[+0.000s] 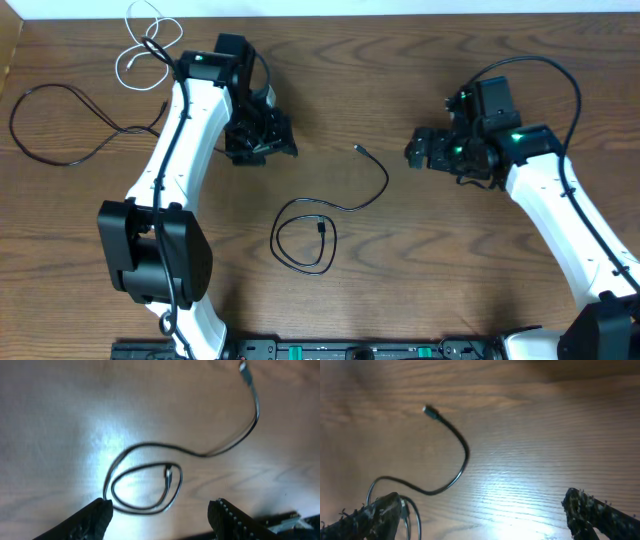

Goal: Untangle cables
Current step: 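Move the left gripper to the coiled black cable at the center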

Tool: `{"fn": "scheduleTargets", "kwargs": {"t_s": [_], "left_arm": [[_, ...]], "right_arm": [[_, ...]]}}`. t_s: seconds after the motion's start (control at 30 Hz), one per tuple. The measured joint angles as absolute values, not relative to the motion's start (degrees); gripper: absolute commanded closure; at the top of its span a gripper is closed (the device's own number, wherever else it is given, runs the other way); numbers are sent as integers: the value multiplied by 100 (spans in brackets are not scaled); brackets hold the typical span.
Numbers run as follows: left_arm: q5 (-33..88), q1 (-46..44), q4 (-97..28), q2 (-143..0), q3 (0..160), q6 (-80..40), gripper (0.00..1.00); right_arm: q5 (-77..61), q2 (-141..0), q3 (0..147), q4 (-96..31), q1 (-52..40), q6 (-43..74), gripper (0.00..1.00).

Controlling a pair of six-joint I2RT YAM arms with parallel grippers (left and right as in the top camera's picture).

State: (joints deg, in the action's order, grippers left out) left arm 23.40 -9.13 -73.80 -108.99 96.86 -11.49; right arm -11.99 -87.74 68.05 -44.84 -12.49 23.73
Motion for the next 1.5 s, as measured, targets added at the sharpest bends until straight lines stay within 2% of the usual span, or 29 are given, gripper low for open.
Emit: {"fn": "scheduleTargets", "kwargs": {"t_s": [0.07,0.23,0.57,0.87,0.9,1.0,1.1,1.3,1.37,1.5], "left_arm": [[2311,-947,-7540,-10899,9686,-1105,40],[2209,-1050,-7662,-10897,9686,-891,40],[2075,-1168,-7393,-10809,9684,-854,39],[2043,-1214,-7509,-9238,9677,-856,38],[2012,-1253,-7531,-9019,9677,-860,21],[1649,-1428,-7559,-8429,9494,-1063,15],[1074,-1632,-7513,-7937,8914,-1441,4],[515,-1780,-7159,-7791,7476,-2134,2],[434,-1780,-7061,-7935,7111,-2423,17],[390,-1780,-6869,-8178,6783,-2622,18]], "right_arm": [[-1192,-8774,6803,-4493,-1118,2373,1],[-1184,-8774,6803,-4499,-880,2394,1],[-1194,-8774,6803,-4466,-1079,2401,1],[-1194,-8774,6803,-4246,-1151,2416,1],[-1197,-8774,6803,-4228,-1151,2416,1],[-1194,-8774,6803,-4217,-1151,2416,1],[-1194,-8774,6801,-4204,-1151,2416,1],[-1194,-8774,6799,-4069,-1151,2418,1],[-1194,-8774,6796,-4058,-1151,2418,1],[-1194,-8774,6796,-4060,-1151,2418,1]]}}
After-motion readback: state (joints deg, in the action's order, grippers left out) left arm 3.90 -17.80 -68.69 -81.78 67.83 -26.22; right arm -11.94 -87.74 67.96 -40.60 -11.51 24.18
